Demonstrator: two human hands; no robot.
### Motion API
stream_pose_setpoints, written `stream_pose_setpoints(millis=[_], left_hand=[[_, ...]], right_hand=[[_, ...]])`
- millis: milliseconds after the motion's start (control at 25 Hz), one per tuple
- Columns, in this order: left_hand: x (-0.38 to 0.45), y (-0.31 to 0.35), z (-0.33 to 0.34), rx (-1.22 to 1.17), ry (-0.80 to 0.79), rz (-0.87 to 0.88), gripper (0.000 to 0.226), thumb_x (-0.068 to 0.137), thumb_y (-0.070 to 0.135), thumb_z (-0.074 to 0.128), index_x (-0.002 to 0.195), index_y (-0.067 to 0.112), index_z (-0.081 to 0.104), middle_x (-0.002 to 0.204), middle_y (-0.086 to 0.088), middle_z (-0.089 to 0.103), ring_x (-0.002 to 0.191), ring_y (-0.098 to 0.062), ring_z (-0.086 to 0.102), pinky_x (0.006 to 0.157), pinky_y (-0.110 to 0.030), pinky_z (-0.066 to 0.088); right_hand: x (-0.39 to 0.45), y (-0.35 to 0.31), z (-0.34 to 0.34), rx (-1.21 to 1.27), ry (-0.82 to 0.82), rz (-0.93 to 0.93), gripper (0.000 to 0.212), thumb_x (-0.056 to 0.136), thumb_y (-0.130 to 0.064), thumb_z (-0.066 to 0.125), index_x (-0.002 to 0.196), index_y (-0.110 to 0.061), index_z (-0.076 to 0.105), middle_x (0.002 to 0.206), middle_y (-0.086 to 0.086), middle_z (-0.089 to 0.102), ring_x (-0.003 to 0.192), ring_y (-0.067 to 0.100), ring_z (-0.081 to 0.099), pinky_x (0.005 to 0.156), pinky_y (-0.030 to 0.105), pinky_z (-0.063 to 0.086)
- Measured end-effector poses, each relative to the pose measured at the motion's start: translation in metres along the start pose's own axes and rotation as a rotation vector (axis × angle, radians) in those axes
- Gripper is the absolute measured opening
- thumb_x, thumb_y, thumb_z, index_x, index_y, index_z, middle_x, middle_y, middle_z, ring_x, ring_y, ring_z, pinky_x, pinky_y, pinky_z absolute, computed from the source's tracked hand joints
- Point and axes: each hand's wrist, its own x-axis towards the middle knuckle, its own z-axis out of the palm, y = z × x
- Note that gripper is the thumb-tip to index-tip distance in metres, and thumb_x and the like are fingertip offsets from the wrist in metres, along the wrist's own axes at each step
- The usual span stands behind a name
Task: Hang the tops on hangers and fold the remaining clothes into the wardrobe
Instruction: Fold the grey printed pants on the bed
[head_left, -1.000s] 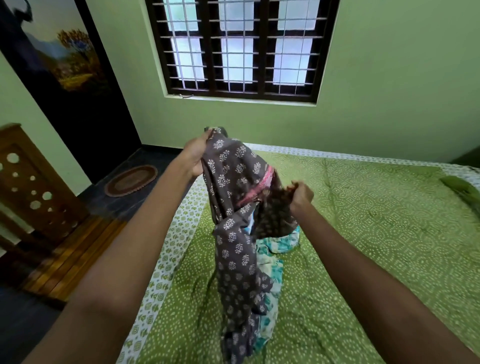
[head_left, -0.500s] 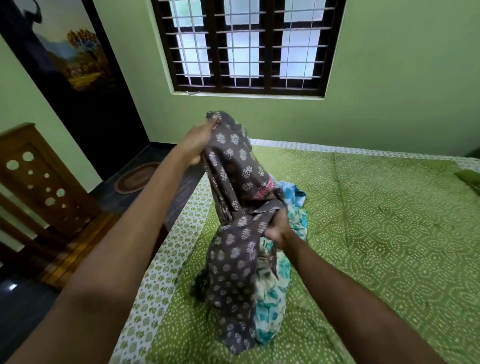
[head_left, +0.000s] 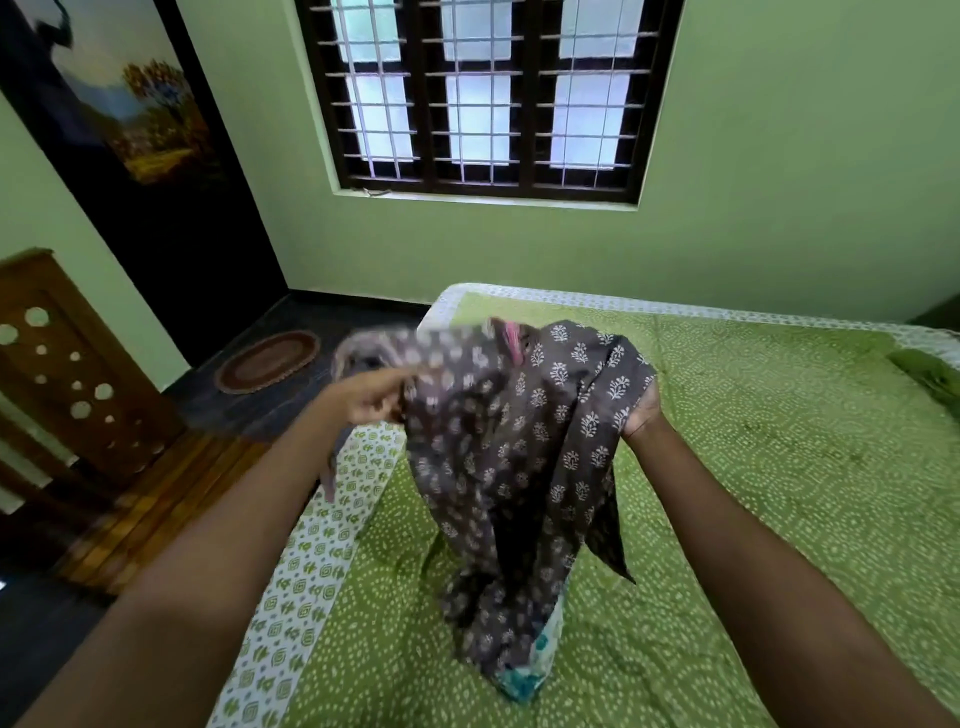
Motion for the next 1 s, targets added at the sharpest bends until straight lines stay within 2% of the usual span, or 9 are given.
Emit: stream_pose_setpoints(millis=[80,240,360,440,480,520,640,760,1000], left_hand=[[0.012,-0.024,0.009,0.008,0.071,-0.021,0.021,0.098,0.011,0.043,0.091,0.003,0.062,0.060,-0.001,0.069,0.051,-0.006,0.064,0.049,-0.016,0.051],[0.027,-0.017,-0.008,-0.552,0.130,0.171,0.032,0.091,0.023,0.050,0.076,0.011,0.075,0.081,-0.004,0.073,0.077,-0.014,0.070,0.075,-0.026,0.056],[0.028,-0.037,-0.001,-0.027,0.074,-0.058,0.014,0.091,0.011,0.055,0.093,0.006,0.068,0.078,-0.001,0.074,0.071,-0.011,0.070,0.064,-0.022,0.055],[0.034,-0.044,-0.001,-0.014,0.143,-0.074,0.008,0.090,0.009,0.059,0.093,0.003,0.063,0.070,-0.003,0.072,0.062,-0.012,0.069,0.058,-0.022,0.055],[0.037,-0.041,-0.005,-0.088,0.200,-0.028,0.006,0.089,0.010,0.059,0.090,0.004,0.062,0.068,-0.005,0.071,0.059,-0.013,0.068,0.056,-0.023,0.055],[0.039,-0.035,-0.010,-0.164,0.223,0.014,0.006,0.089,0.011,0.059,0.086,0.006,0.062,0.068,-0.006,0.070,0.057,-0.014,0.067,0.057,-0.024,0.056],[0.043,-0.015,-0.018,-0.269,0.221,0.085,0.010,0.090,0.010,0.056,0.084,0.006,0.063,0.074,-0.009,0.067,0.059,-0.015,0.067,0.059,-0.025,0.057],[0.042,-0.003,-0.024,-0.245,0.245,0.126,0.030,0.092,0.011,0.054,0.067,0.010,0.070,0.061,-0.003,0.069,0.053,-0.012,0.065,0.053,-0.022,0.055],[0.042,-0.001,-0.051,-0.075,0.408,0.082,0.010,0.086,0.008,0.065,0.077,0.006,0.061,0.070,-0.007,0.067,0.048,-0.007,0.063,0.051,-0.018,0.053]], right_hand=[[-0.004,-0.004,0.001,-0.056,0.007,0.006,0.059,0.022,-0.023,0.097,0.074,-0.005,0.074,0.079,0.013,0.072,0.071,0.026,0.070,0.059,0.037,0.058],[-0.016,-0.022,0.003,-0.122,0.009,0.017,0.060,0.006,-0.020,0.095,0.059,-0.004,0.072,0.066,0.010,0.070,0.060,0.021,0.069,0.051,0.031,0.057],[-0.014,-0.028,0.004,-0.236,0.118,0.124,0.053,0.023,-0.015,0.095,0.069,-0.001,0.073,0.076,0.015,0.071,0.067,0.026,0.070,0.056,0.036,0.058],[-0.015,-0.035,0.006,-0.529,0.276,0.319,0.017,0.070,-0.018,0.073,0.074,-0.002,0.070,0.075,0.014,0.070,0.065,0.025,0.069,0.060,0.033,0.058],[-0.015,-0.044,0.002,-0.637,0.323,0.388,0.023,0.086,-0.020,0.055,0.075,-0.004,0.067,0.068,0.012,0.069,0.058,0.022,0.067,0.060,0.029,0.055],[-0.016,-0.052,-0.005,-0.715,0.364,0.434,0.026,0.089,-0.023,0.051,0.073,-0.005,0.062,0.062,0.010,0.066,0.052,0.021,0.065,0.060,0.028,0.051],[-0.023,-0.067,-0.017,-0.573,0.400,0.317,0.029,0.063,-0.022,0.083,0.071,-0.008,0.059,0.060,0.007,0.061,0.048,0.019,0.061,0.048,0.023,0.051],[-0.022,-0.069,-0.013,-0.631,0.408,0.140,0.016,0.094,-0.010,0.050,0.079,-0.011,0.057,0.053,-0.003,0.064,0.046,0.007,0.061,0.045,0.018,0.050],[-0.022,-0.092,-0.023,-0.907,0.504,0.050,0.013,0.092,-0.007,0.049,0.081,-0.011,0.055,0.056,-0.001,0.061,0.051,0.011,0.058,0.055,0.027,0.047]])
